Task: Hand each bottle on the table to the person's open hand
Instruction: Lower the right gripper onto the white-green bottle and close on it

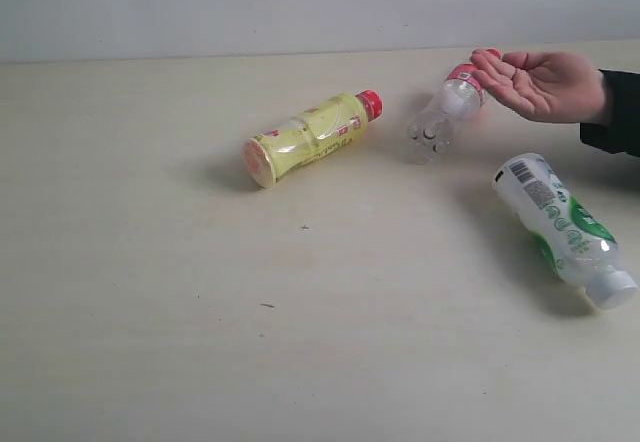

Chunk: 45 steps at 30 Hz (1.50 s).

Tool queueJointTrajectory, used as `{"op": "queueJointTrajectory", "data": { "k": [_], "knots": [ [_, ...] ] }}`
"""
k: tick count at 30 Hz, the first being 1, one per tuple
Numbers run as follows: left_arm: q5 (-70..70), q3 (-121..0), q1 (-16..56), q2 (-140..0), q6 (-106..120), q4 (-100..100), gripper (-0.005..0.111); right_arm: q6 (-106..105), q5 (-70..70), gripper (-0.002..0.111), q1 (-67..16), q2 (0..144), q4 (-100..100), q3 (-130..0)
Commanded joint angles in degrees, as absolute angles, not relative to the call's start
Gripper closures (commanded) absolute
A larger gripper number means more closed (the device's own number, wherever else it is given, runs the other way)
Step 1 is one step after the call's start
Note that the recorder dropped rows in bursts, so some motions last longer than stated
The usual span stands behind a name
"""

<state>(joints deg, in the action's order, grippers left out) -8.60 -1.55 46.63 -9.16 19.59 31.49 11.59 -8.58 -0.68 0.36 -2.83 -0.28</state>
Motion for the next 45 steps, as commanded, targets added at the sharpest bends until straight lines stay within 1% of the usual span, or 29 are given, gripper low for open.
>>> {"op": "queueJointTrajectory", "data": {
  "k": [1, 3, 5, 7, 9, 12, 14, 17, 19, 21, 27, 30, 31, 32, 33, 35, 38, 45],
  "knots": [
    [-8.60, -1.30, 46.60, -8.86, 19.30, 31.67, 0.107, 24.22, -17.12, 0.108, -0.48, 0.00, -3.05, -1.51],
    [-8.60, -1.30, 46.60, -8.86, 19.30, 31.67, 0.107, 24.68, -14.75, 0.108, -0.48, 2.64, -3.05, -6.31],
    [-8.60, -1.30, 46.60, -8.86, 19.30, 31.67, 0.107, 23.37, -11.03, 0.108, -0.48, 8.51, -3.05, -12.59],
    [-8.60, -1.30, 46.60, -8.86, 19.30, 31.67, 0.107, 21.20, -6.07, 0.108, -0.48, 17.80, -2.79, -20.69],
    [-8.60, -1.30, 46.60, -8.86, 19.30, 31.67, 0.107, 17.26, 2.41, 0.108, -0.48, 28.54, -2.52, -30.09],
    [-8.60, -1.30, 46.60, -8.86, 19.30, 31.67, 0.107, 10.07, 18.86, 0.108, -0.48, 44.00, -2.47, -43.91],
    [-8.60, -1.30, 46.60, -8.86, 19.30, 31.67, 0.107, 4.68, 32.89, 0.108, -0.48, 54.64, -2.47, -53.56],
    [-8.60, -1.30, 46.60, -8.86, 19.30, 31.67, 0.107, -3.85, 52.49, 0.108, -0.61, 69.12, -2.96, -64.92],
    [-8.60, -1.30, 46.60, -8.86, 19.30, 31.67, 0.107, -8.31, 63.37, 0.108, -0.61, 75.98, -3.10, -69.68],
    [-8.60, -1.30, 46.60, -8.86, 19.30, 31.67, 0.107, -9.23, 67.40, 0.108, -1.26, 80.76, -4.36, -71.54],
    [-8.60, -1.30, 46.60, -8.86, 19.30, 31.67, 0.107, -10.40, 65.57, 0.107, -6.40, 88.09, -2.82, -69.58],
    [-8.60, -1.30, 46.60, -8.86, 19.30, 31.67, 0.107, -11.16, 65.35, 0.095, -8.07, 91.18, -2.28, -69.34],
    [-8.60, -1.30, 46.60, -8.86, 19.30, 31.67, 0.107, -11.47, 65.11, 0.079, -8.84, 93.39, -2.28, -69.34],
    [-8.60, -1.30, 46.60, -8.86, 19.30, 31.67, 0.107, -11.47, 65.11, 0.071, -8.97, 94.28, -2.28, -69.34],
    [-8.60, -1.30, 46.60, -8.86, 19.30, 31.67, 0.107, -11.36, 65.11, 0.047, -8.97, 96.50, -2.64, -69.34],
    [-8.60, -1.30, 46.60, -8.86, 19.30, 31.67, 0.107, -11.47, 64.71, 0.025, -8.97, 98.66, -2.44, -69.34],
    [-8.60, -1.30, 46.60, -8.86, 19.30, 31.67, 0.107, -10.93, 60.86, 0.027, -8.97, 101.03, 1.07, -69.34],
    [-8.60, -1.30, 46.60, -8.86, 19.30, 31.67, 0.107, -10.01, 49.21, 0.027, -8.97, 106.77, 1.45, -67.01]
  ]
}}
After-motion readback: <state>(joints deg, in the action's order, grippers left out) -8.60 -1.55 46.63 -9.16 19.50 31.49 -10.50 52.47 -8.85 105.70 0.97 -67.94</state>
